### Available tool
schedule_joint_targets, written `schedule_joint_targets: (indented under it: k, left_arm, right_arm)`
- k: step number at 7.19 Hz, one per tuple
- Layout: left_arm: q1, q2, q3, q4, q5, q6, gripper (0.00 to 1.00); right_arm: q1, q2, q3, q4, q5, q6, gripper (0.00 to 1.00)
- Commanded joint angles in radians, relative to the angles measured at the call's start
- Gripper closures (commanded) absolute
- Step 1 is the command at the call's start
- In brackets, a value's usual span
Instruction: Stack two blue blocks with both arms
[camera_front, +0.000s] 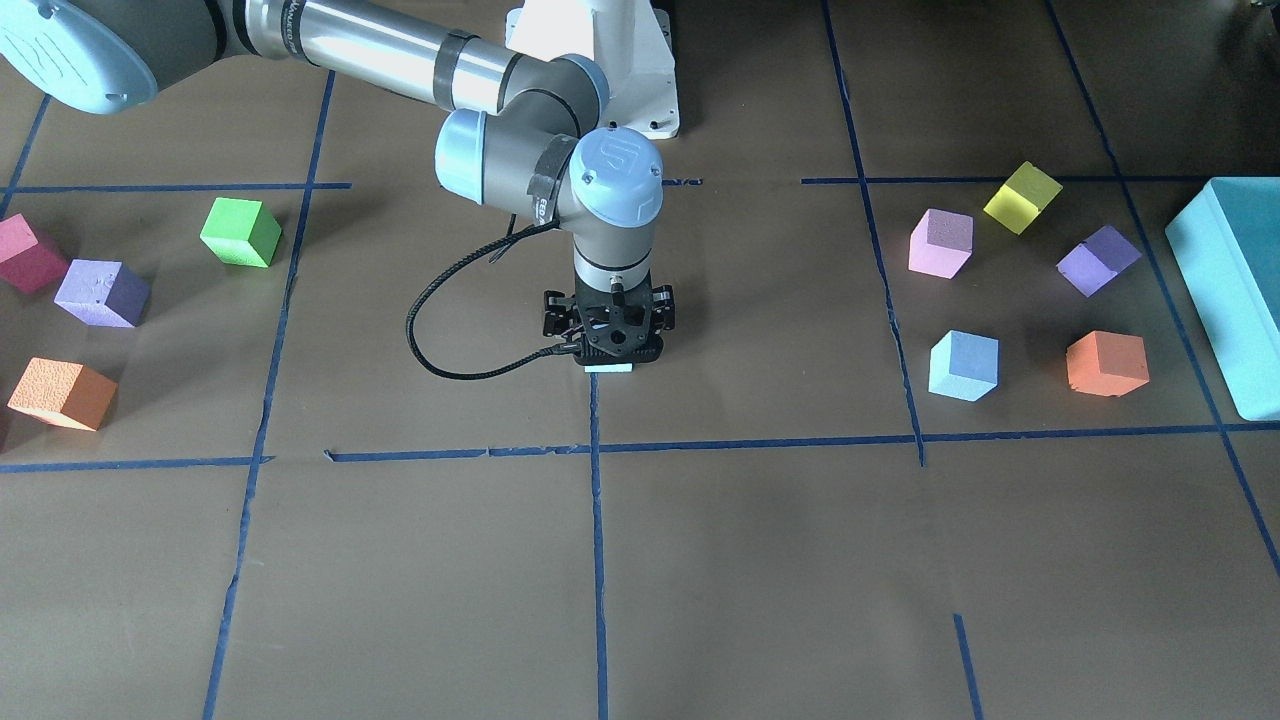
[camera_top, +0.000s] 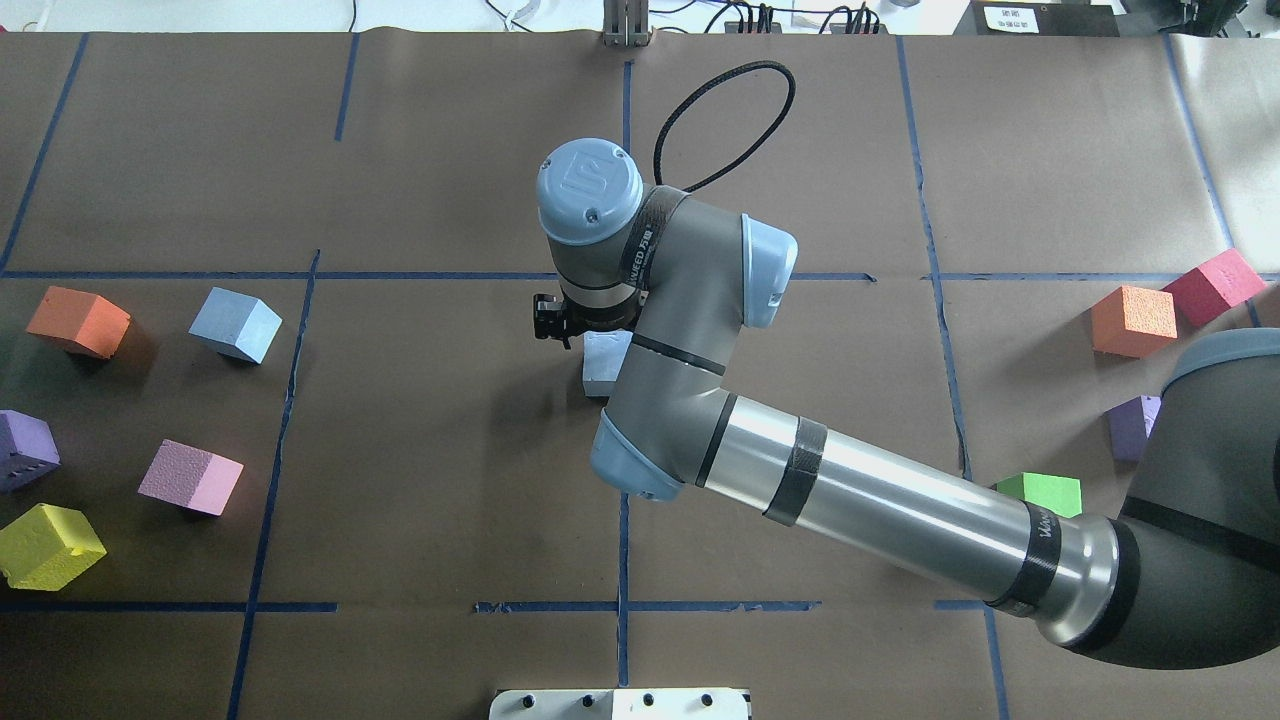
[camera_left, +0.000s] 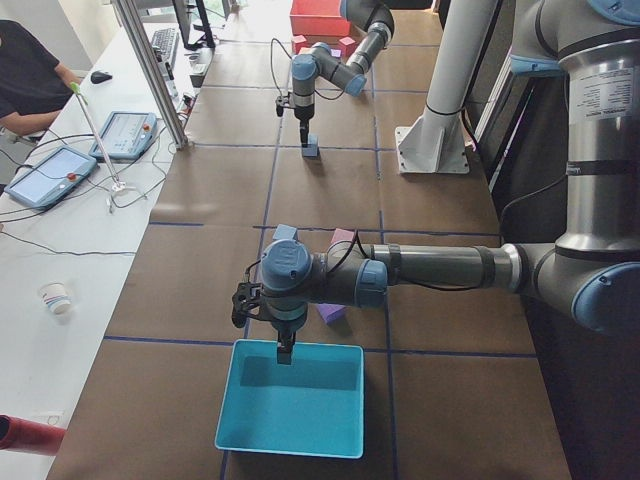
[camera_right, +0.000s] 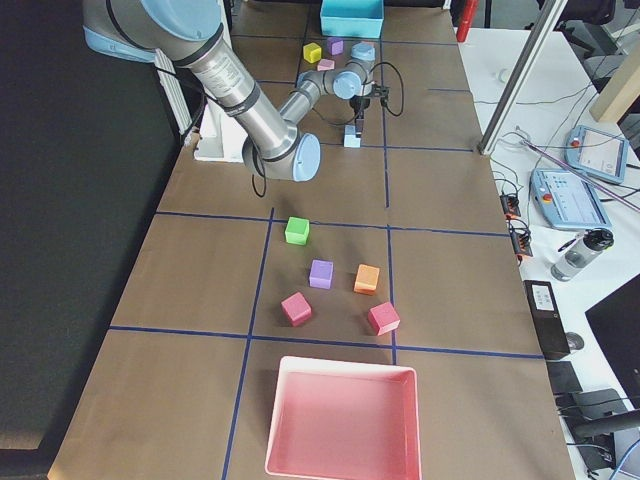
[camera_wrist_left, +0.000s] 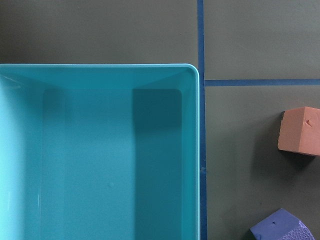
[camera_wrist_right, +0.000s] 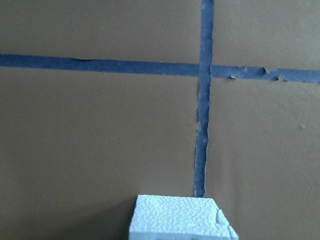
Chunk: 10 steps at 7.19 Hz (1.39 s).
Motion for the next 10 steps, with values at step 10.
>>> schedule_joint_targets:
  k: [10]
  left_arm:
    - [0.571,-0.299,-0.119,-0.026,0.121,-0.349,0.00]
  right_arm:
    - [0.434,-0.449,0.562,-0.197,0.222,-0.409,0.00]
